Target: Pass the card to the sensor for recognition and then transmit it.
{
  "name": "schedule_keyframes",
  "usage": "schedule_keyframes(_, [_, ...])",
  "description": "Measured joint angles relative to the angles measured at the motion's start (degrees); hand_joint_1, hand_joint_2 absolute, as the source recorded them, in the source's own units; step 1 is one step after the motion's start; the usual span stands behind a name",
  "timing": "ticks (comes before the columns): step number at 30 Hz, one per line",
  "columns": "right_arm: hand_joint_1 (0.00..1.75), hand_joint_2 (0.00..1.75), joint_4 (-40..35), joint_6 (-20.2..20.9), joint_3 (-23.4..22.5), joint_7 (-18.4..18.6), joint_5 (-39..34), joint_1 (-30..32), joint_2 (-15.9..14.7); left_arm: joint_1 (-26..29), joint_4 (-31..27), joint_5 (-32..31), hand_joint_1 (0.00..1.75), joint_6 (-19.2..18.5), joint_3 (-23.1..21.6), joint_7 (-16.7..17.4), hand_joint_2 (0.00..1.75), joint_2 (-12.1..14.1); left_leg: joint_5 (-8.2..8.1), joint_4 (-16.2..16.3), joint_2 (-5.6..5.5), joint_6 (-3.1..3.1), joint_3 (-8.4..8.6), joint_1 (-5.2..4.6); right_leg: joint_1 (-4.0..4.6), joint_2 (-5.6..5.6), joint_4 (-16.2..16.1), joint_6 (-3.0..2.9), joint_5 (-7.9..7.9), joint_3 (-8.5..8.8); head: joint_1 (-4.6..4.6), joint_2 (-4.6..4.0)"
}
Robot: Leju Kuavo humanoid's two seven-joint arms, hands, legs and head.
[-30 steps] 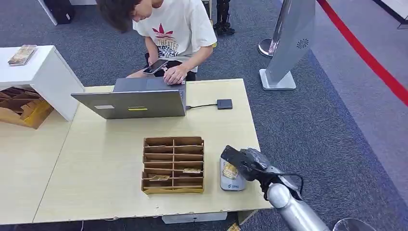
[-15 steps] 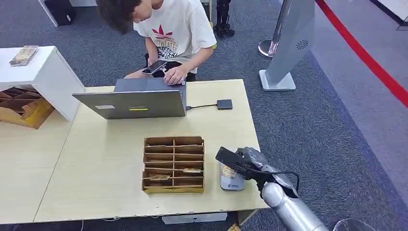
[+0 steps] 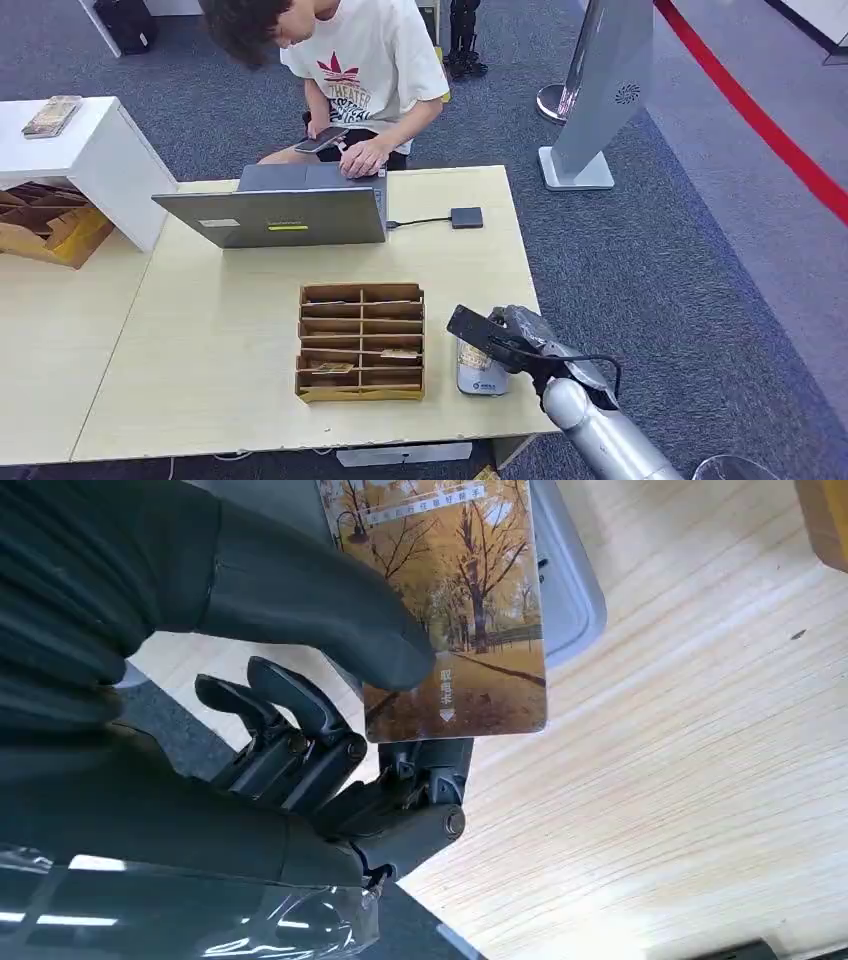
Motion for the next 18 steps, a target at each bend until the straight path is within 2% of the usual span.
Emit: schedule_keyframes(18, [1.75,1.75,0.4,0.0,0.0,0.0,0.1,-0.2,0.1,0.0,0.0,-0.1,0.00,0.0,0.0,0.0,0.00,0.0,0.01,0.0,0.00,0.02,0.02,0.00,0.00,0.00,0.0,0.02,0.03,0.02,0.00,0.00])
